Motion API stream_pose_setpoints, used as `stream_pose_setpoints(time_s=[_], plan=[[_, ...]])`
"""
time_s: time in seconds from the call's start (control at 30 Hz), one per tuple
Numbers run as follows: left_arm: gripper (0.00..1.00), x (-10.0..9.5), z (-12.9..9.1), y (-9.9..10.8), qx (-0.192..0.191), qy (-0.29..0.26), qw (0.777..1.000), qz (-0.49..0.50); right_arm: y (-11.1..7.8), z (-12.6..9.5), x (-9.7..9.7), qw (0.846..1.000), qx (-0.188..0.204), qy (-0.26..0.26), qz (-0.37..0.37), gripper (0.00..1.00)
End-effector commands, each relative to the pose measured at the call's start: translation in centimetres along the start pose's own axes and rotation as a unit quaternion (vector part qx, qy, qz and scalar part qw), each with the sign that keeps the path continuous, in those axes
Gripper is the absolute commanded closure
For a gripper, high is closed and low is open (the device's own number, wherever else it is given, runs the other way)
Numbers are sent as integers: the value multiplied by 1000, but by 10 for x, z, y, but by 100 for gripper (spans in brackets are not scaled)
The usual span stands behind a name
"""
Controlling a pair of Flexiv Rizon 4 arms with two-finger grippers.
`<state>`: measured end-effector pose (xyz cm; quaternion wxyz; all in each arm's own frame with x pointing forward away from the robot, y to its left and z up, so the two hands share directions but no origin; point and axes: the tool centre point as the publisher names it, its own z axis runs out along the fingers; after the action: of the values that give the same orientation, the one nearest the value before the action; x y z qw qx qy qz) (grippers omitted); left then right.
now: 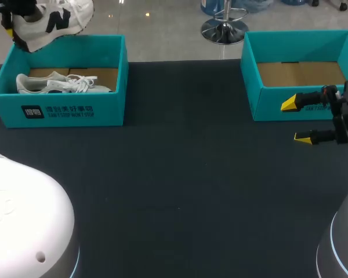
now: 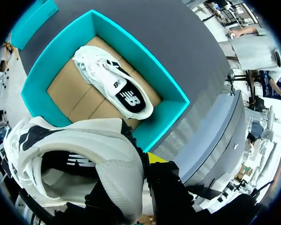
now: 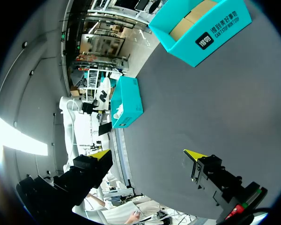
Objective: Take the shoe out of the shoebox, open the shoe tongue, remove and reinsert the insole, then place the shoe into the shoebox
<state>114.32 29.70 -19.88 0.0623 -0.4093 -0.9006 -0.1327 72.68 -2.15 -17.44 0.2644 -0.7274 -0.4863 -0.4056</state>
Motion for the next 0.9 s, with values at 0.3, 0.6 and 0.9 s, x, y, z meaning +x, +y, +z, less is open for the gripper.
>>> stream_pose_setpoints(time_s=[0.3, 0.6, 0.9], plan=[[100, 7, 0, -6, -104, -55, 960, 256, -1, 0, 0, 1000, -1, -1, 1, 0], [100, 9, 4, 4, -85, -62, 944, 313, -1, 0, 0, 1000, -1, -1, 1, 0], [100, 3, 10, 12, -91, -47, 945, 311, -1, 0, 0, 1000, -1, -1, 1, 0]])
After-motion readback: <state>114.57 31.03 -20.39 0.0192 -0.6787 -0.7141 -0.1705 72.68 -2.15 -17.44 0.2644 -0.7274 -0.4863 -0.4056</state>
